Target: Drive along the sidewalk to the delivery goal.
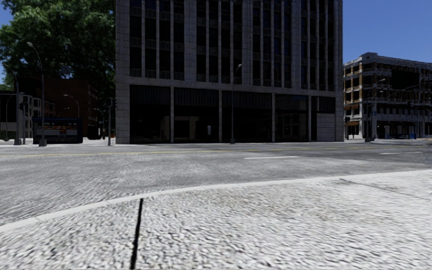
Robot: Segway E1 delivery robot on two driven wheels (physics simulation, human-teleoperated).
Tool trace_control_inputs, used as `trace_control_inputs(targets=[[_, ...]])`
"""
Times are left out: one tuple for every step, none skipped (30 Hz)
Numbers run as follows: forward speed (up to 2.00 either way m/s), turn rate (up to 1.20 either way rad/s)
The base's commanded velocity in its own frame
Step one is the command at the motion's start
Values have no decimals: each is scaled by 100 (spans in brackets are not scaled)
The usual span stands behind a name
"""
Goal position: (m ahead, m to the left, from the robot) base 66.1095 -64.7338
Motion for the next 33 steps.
trace_control_inputs(targets=[[200,-62],[200,-62],[200,-62],[200,-62],[200,-62],[200,-62],[200,-62],[200,-62],[200,-62],[200,-65],[200,-75],[200,-75],[200,-81],[200,-83],[200,-84],[200,-84],[200,-85],[200,-87],[200,-88],[200,-88],[200,-93],[200,-96],[200,-96],[200,-96],[200,-96],[200,-96],[200,-96],[200,-96],[200,-96],[200,-96],[200,-96],[200,-96],[200,-96]])
